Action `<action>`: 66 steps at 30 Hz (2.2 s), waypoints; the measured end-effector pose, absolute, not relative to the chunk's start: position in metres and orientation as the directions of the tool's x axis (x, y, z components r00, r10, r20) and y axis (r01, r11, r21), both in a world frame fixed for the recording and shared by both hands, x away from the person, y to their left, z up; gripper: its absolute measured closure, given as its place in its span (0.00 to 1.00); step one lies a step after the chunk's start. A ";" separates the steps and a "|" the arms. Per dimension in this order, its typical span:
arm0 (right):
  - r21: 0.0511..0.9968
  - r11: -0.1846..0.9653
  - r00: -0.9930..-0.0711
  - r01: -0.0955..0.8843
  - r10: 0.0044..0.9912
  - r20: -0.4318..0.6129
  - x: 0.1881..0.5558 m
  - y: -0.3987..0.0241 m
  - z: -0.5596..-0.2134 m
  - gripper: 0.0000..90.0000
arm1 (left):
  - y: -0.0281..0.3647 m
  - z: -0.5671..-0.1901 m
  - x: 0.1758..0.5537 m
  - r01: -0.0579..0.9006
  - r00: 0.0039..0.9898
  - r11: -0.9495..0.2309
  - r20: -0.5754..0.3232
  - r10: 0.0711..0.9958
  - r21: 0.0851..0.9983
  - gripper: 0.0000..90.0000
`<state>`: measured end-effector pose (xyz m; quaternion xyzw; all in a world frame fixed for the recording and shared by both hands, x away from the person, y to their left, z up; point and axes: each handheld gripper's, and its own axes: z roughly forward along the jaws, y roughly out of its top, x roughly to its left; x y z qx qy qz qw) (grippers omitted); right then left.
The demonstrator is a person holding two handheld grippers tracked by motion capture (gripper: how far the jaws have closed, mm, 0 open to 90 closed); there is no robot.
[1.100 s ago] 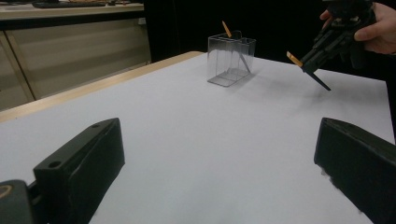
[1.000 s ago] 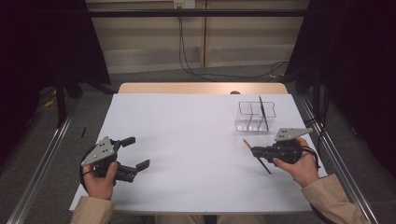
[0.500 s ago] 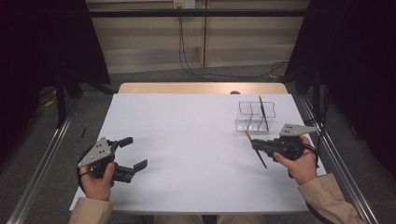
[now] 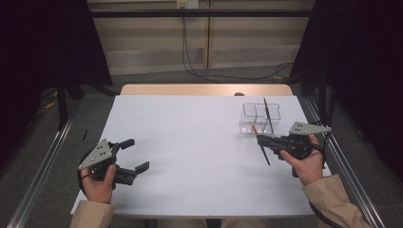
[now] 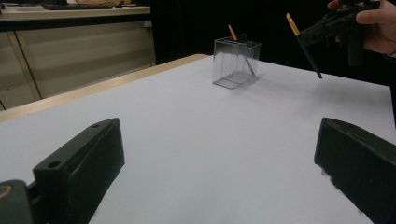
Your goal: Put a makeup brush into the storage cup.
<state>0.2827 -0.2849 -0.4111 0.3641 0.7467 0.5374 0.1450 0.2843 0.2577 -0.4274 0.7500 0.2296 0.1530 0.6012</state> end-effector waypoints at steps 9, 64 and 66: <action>0.933 0.086 -0.664 0.348 0.725 0.181 0.285 -0.292 -0.404 0.93 | 0.259 -0.427 0.285 0.163 0.846 -0.168 -0.050 0.531 0.972 0.01; 0.979 -0.088 -0.501 0.185 0.848 0.171 0.315 -0.317 -0.390 0.93 | 0.252 -0.425 0.283 0.157 0.855 -0.192 -0.036 0.518 0.969 0.02; 0.979 -0.089 -0.498 0.182 0.850 0.169 0.316 -0.317 -0.389 0.93 | 0.252 -0.426 0.283 0.158 0.854 -0.190 -0.037 0.519 0.969 0.02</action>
